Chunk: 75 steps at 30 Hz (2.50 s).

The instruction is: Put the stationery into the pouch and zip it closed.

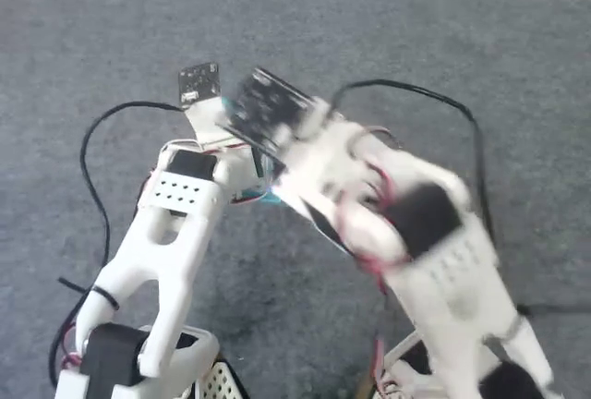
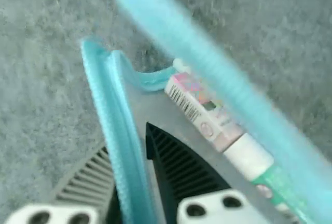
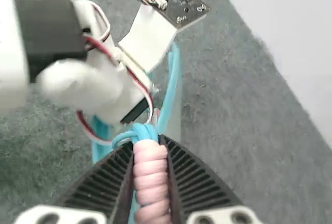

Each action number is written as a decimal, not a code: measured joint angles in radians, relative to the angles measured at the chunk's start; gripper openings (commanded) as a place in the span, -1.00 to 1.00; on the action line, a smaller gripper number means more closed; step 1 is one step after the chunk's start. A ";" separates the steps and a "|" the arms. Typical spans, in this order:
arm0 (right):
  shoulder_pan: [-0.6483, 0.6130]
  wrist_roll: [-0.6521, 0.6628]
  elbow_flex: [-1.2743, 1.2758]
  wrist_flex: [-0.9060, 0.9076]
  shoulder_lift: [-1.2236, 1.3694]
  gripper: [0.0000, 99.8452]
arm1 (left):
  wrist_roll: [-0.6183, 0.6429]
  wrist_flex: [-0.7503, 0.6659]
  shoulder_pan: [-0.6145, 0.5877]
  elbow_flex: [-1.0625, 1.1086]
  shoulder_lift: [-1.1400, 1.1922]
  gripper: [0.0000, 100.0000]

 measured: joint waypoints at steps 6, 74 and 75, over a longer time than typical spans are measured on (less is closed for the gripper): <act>0.000 0.000 -0.250 0.018 0.230 -0.98 | 0.000 -0.009 -0.011 -0.002 0.003 -0.98; -0.537 0.080 0.942 -0.109 -0.690 -0.63 | 0.285 -0.034 -0.356 -0.034 0.015 -0.98; -0.535 0.080 0.957 -0.110 -0.689 -0.60 | 0.293 -0.034 -0.379 -0.046 0.015 -0.98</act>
